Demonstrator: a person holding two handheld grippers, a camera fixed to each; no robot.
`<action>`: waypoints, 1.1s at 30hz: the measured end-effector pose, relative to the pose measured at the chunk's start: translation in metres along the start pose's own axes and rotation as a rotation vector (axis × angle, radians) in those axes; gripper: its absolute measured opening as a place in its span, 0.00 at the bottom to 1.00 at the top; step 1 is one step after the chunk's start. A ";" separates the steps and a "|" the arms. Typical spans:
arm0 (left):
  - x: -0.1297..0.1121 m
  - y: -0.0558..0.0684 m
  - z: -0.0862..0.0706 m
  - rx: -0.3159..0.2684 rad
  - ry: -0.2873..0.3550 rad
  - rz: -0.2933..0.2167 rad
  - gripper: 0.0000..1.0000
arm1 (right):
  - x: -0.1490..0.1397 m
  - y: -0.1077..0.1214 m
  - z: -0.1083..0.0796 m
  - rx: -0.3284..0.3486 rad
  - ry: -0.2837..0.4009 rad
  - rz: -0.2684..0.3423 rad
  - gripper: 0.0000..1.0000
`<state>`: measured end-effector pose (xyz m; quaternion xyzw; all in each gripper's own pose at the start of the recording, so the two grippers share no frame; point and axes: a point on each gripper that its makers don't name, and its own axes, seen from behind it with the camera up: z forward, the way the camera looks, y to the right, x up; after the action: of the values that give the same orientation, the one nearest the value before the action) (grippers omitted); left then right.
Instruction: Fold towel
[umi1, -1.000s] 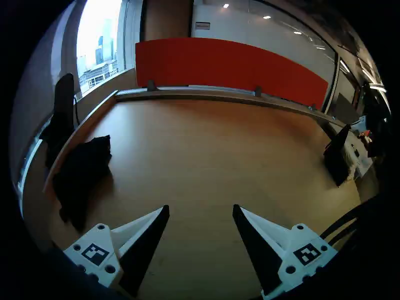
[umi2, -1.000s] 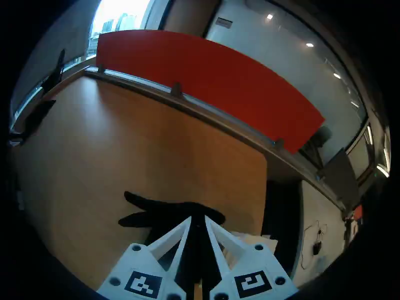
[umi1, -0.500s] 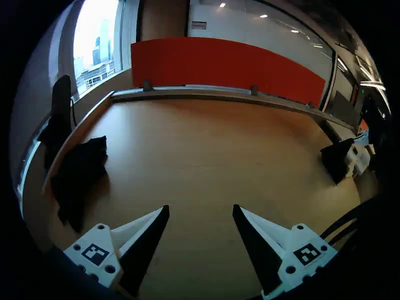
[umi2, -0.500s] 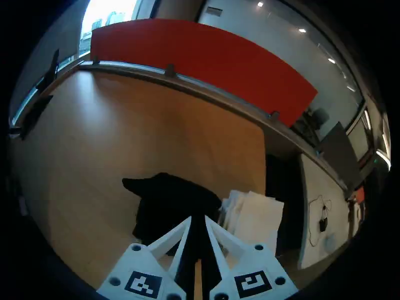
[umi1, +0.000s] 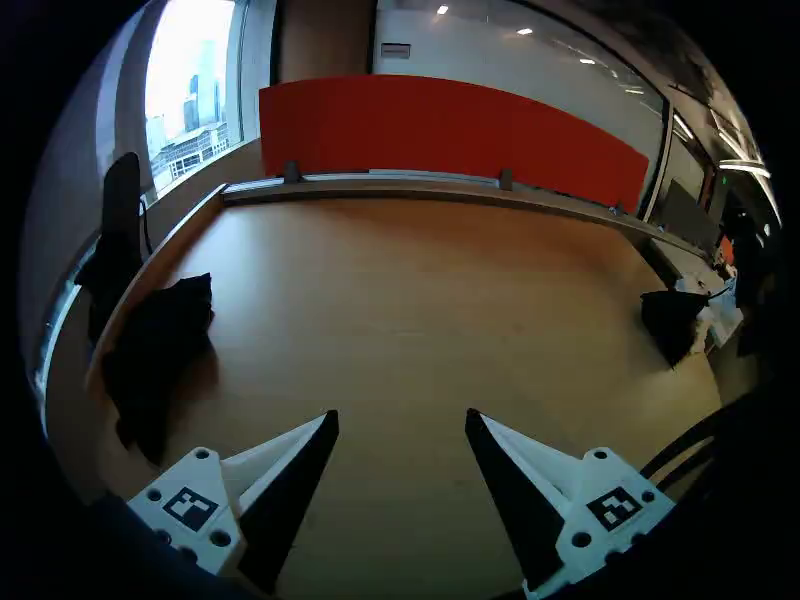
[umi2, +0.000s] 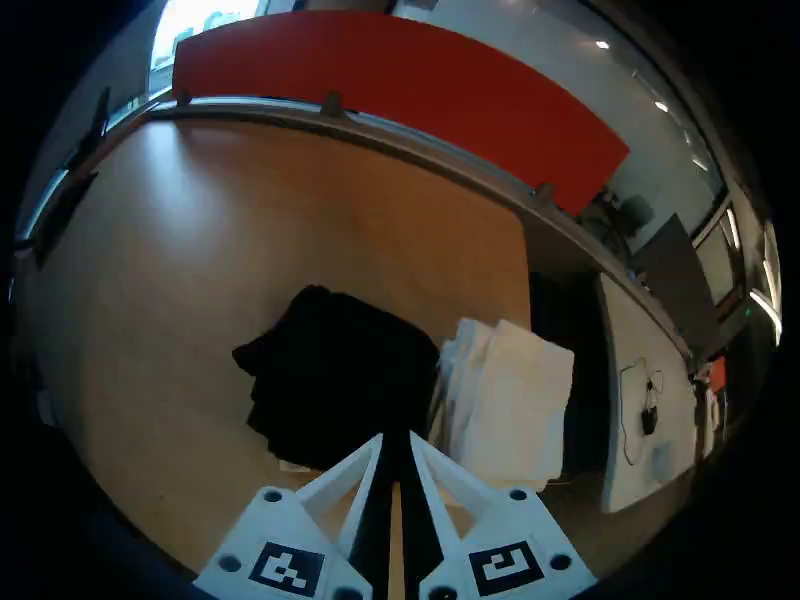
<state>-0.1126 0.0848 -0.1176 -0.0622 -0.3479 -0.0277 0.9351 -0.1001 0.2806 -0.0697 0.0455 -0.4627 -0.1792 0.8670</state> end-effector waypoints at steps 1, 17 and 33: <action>-0.001 0.000 0.000 0.001 -0.001 0.000 0.94 | -0.005 0.000 0.002 -0.001 -0.010 0.000 0.05; -0.005 -0.010 -0.005 0.031 -0.014 -0.002 0.94 | -0.065 0.000 0.037 -0.006 -0.131 0.081 0.05; -0.007 -0.010 -0.007 0.047 -0.019 -0.004 0.94 | -0.073 0.009 0.055 -0.033 -0.161 0.133 0.05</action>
<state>-0.1144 0.0738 -0.1260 -0.0395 -0.3574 -0.0209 0.9329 -0.1799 0.3192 -0.0937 -0.0139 -0.5300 -0.1319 0.8376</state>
